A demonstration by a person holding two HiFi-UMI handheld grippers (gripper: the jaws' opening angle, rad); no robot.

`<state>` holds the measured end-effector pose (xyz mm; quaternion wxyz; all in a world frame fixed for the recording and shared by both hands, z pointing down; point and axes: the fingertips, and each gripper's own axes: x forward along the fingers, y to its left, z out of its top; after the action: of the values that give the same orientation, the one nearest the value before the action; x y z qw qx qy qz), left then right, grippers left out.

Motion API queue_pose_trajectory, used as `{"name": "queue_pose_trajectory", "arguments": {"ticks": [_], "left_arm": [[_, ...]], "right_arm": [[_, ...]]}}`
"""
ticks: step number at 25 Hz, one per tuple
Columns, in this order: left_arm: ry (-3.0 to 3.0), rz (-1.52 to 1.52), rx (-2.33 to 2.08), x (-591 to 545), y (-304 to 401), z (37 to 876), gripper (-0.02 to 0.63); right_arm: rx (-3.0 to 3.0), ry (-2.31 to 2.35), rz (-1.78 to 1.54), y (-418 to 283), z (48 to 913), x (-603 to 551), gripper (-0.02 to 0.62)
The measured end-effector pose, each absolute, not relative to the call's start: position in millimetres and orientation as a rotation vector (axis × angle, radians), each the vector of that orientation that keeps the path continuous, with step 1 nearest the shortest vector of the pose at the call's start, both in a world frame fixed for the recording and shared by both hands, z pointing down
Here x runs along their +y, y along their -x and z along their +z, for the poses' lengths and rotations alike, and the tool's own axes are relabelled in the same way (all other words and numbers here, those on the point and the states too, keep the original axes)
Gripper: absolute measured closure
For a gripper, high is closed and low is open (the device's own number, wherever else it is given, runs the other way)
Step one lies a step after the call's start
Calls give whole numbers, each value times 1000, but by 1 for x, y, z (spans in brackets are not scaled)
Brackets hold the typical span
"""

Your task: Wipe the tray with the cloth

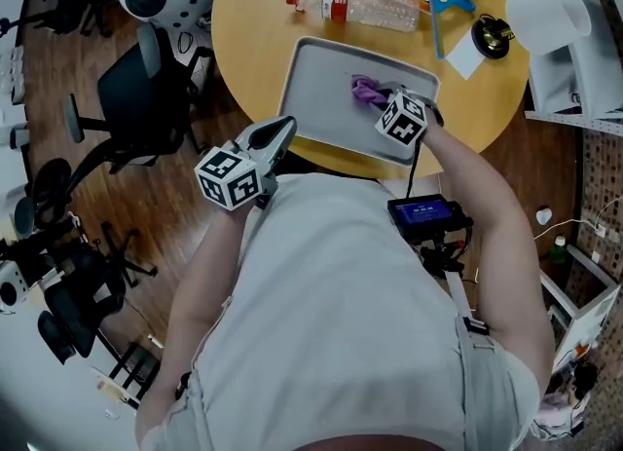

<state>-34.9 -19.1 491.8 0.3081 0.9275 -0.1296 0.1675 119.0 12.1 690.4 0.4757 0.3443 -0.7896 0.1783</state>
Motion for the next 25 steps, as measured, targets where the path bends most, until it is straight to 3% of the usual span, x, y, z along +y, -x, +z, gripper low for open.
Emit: {"name": "queue_pose_trajectory", "arguments": {"ticks": [9, 25], "left_arm": [[-2448, 496, -255, -43, 73, 499, 606], [-2412, 469, -219, -53, 92, 511, 606]], "right_arm": [[-1944, -755, 406, -47, 695, 88, 518], [-1937, -682, 412, -14, 698, 77, 515]]}}
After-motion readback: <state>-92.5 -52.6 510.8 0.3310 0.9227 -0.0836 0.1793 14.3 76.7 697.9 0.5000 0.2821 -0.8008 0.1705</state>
